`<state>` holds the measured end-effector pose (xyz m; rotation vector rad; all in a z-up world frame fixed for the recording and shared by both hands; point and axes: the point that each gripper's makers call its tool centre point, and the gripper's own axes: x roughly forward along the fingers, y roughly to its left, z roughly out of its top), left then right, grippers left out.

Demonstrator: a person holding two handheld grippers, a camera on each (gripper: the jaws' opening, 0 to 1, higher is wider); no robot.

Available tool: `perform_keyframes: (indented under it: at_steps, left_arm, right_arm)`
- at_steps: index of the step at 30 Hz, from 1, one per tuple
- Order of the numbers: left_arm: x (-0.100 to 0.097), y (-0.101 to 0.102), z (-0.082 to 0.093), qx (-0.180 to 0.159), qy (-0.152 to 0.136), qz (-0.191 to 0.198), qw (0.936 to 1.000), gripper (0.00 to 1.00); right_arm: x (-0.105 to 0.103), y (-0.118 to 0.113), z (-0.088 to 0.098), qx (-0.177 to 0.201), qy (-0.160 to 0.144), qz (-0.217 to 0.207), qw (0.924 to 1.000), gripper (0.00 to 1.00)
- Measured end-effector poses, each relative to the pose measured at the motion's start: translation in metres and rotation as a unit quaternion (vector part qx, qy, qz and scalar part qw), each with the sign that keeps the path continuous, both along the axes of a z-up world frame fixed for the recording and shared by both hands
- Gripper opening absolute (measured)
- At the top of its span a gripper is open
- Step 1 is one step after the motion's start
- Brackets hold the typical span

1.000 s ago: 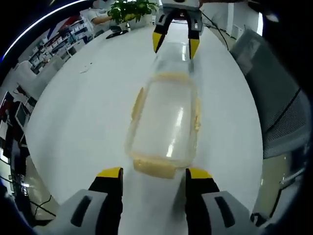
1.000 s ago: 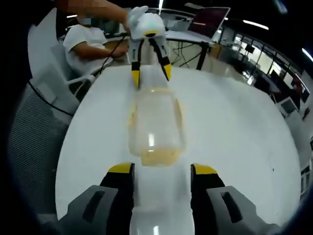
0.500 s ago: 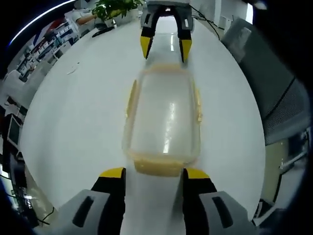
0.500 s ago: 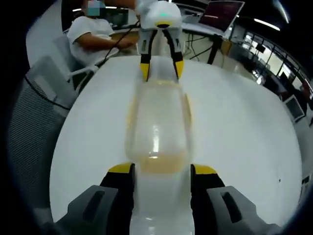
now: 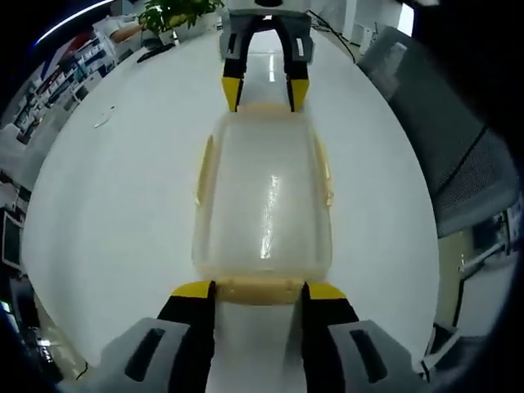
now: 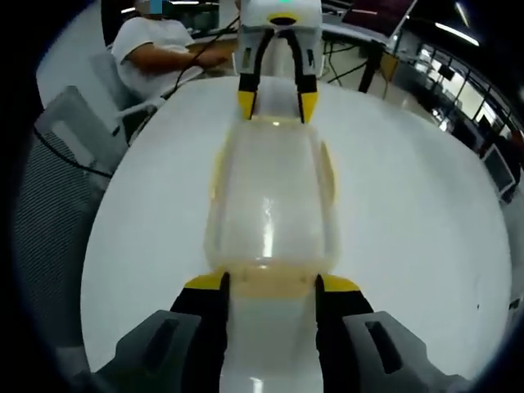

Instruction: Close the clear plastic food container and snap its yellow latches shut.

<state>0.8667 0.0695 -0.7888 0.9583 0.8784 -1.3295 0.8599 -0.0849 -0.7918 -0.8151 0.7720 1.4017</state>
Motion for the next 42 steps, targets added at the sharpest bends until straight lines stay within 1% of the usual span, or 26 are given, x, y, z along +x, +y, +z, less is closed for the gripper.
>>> perform_keyframes:
  at_steps: [2, 11, 18, 22, 25, 33, 38, 42]
  left_arm:
    - [0.000, 0.000, -0.001, 0.001, 0.000, -0.001, 1.0000, 0.34]
    - [0.000, -0.002, 0.000, 0.005, -0.004, 0.004, 1.0000, 0.33]
    - [-0.005, -0.004, 0.004, 0.008, 0.002, 0.005, 1.0000, 0.33]
    - [-0.007, -0.004, 0.010, 0.011, 0.001, 0.003, 0.9999, 0.32]
    - [-0.011, -0.003, 0.015, 0.014, 0.004, 0.000, 0.9999, 0.32]
    - [-0.019, -0.002, 0.028, 0.021, 0.004, 0.001, 0.9998, 0.32]
    - [-0.024, -0.005, 0.038, 0.019, 0.003, 0.005, 0.9998, 0.32]
    - [-0.026, -0.009, 0.046, 0.020, -0.002, 0.006, 0.9998, 0.32]
  right_arm:
    - [-0.001, -0.001, -0.001, -0.001, 0.013, -0.009, 0.9999, 0.38]
    - [-0.002, -0.002, 0.000, -0.002, 0.006, -0.011, 0.9999, 0.36]
    - [-0.006, -0.005, 0.003, -0.009, 0.003, -0.003, 0.9999, 0.35]
    - [-0.007, -0.005, 0.009, -0.004, 0.002, -0.001, 1.0000, 0.35]
    - [-0.011, -0.004, 0.013, -0.002, 0.007, 0.001, 1.0000, 0.35]
    - [-0.018, -0.004, 0.027, -0.001, 0.002, 0.011, 0.9999, 0.35]
    - [-0.022, -0.008, 0.036, -0.001, 0.008, 0.015, 0.9998, 0.35]
    - [-0.023, -0.011, 0.044, -0.001, 0.005, 0.019, 0.9998, 0.35]
